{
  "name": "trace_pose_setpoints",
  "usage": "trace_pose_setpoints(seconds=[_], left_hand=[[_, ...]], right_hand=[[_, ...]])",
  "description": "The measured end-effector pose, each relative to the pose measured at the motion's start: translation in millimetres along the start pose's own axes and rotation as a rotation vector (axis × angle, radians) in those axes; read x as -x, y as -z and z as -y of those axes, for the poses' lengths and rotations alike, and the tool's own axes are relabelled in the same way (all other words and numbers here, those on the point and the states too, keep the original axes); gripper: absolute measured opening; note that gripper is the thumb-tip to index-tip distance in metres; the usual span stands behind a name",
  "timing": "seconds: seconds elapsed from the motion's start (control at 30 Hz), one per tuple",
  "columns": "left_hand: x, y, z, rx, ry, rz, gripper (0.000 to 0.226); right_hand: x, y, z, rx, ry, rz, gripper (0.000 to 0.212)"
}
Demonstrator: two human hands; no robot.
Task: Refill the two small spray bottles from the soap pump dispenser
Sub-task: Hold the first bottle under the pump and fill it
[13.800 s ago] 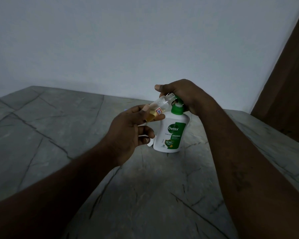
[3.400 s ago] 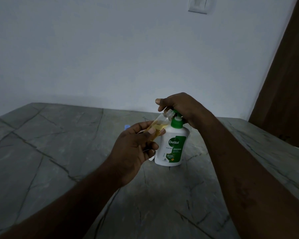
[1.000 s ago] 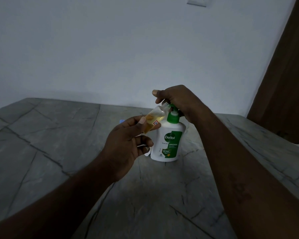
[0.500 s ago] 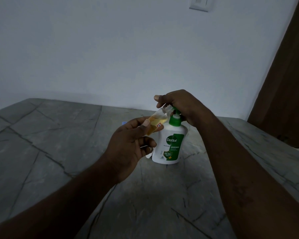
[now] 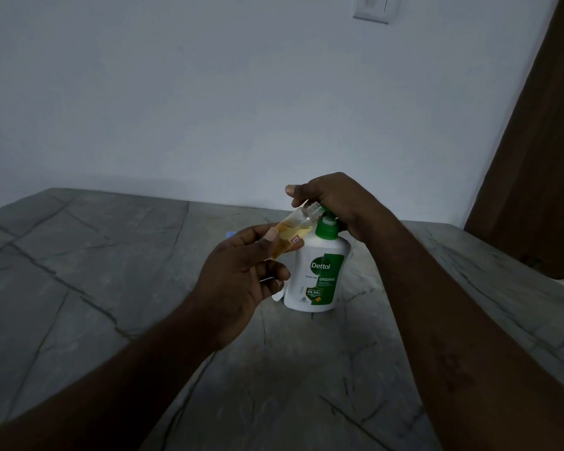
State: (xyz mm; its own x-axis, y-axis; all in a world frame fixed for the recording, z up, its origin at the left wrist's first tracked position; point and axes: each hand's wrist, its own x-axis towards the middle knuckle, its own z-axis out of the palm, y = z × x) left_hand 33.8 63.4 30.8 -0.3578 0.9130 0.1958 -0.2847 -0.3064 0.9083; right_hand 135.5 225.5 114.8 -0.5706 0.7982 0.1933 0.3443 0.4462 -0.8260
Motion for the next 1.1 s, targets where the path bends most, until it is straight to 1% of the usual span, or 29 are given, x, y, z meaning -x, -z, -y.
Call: trace_pose_setpoints(seconds=[0.17, 0.33, 0.47, 0.57, 0.63, 0.73, 0.77, 0.9, 1.1], left_hand=[[0.4, -1.2, -1.2, 0.016, -0.007, 0.008, 0.036], [1.5, -2.2, -1.6, 0.018, -0.008, 0.004, 0.038], [1.8, -2.4, -1.6, 0.004, 0.002, -0.016, 0.029], [2.1, -2.0, -1.6, -0.003, 0.0, -0.024, 0.027], [1.7, -1.4, -1.5, -0.003, 0.0, -0.02, 0.031], [1.0, -0.1, -1.9, 0.011, -0.006, -0.008, 0.047], [0.6, -0.3, -2.0, 0.017, -0.009, -0.003, 0.049], [-0.9, -1.0, -1.4, 0.034, -0.002, -0.009, 0.037], [-0.2, -1.5, -1.9, 0.015, -0.005, -0.012, 0.034]], right_hand=[[0.8, 1.7, 2.3, 0.018, 0.029, -0.019, 0.032], [4.1, 1.3, 4.7, 0.013, -0.002, -0.002, 0.029], [5.6, -1.3, 2.6, -0.02, -0.034, 0.03, 0.029], [6.4, -2.2, 2.5, -0.021, -0.034, 0.035, 0.027], [6.6, -1.6, 2.5, -0.001, -0.015, 0.023, 0.029], [5.2, -0.4, 2.7, 0.052, 0.024, -0.006, 0.032], [4.6, -0.1, 3.1, 0.063, 0.034, -0.018, 0.033], [2.0, 1.9, 5.8, 0.113, 0.076, -0.079, 0.038], [3.0, 1.7, 5.4, 0.089, 0.049, -0.027, 0.031]])
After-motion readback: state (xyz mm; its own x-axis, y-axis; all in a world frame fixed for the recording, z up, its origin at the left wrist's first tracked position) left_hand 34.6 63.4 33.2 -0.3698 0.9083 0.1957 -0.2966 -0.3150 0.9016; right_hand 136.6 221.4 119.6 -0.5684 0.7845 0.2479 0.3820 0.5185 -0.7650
